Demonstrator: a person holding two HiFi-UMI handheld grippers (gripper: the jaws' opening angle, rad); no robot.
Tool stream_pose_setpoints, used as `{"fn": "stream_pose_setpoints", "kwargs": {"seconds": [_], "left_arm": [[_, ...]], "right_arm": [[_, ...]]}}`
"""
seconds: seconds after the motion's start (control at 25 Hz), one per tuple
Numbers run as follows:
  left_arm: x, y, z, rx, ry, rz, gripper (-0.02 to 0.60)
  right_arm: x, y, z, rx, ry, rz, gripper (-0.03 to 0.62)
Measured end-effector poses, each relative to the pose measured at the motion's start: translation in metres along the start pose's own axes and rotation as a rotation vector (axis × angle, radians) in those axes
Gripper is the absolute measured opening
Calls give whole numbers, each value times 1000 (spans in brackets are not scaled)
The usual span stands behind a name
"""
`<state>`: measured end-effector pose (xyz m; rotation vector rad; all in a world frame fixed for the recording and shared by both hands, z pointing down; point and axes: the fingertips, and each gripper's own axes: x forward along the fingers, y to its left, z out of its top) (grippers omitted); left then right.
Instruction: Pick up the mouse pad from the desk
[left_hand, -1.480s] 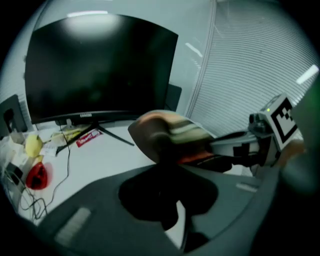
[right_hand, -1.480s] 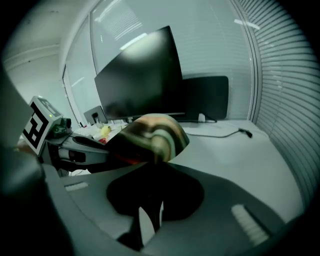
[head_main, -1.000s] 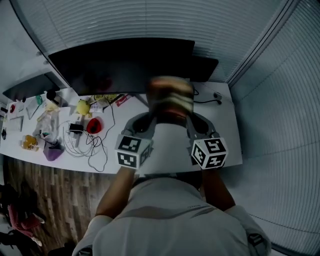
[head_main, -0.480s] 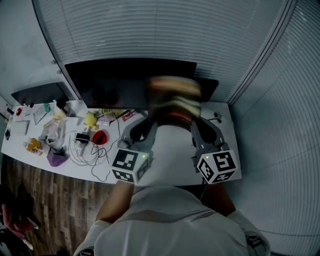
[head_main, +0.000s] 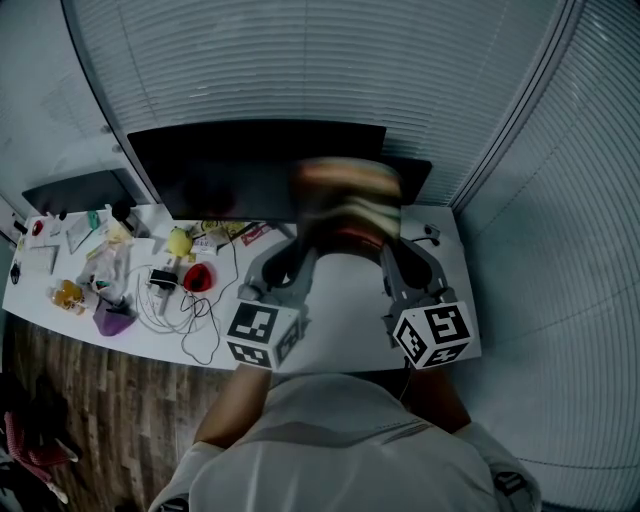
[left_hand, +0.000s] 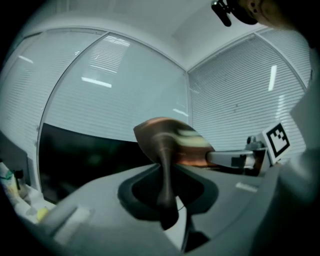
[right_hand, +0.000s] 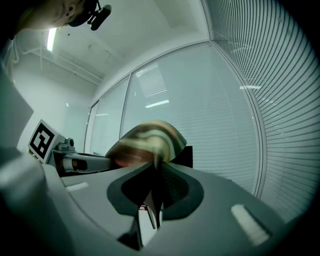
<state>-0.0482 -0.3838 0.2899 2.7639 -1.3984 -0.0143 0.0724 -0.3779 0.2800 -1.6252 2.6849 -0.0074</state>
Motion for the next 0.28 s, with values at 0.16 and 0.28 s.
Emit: {"fn": "stream_pose_setpoints", "kwargs": {"seconds": [0.16,0.28], "left_arm": [[-1,-6,-4,1,11,0,66],[-1,-8,-3,-1,4,5,66]], "right_arm": [[-4,-2,-3,7,1,2,40],[-6,-2,-4,10,1,7,40]]}}
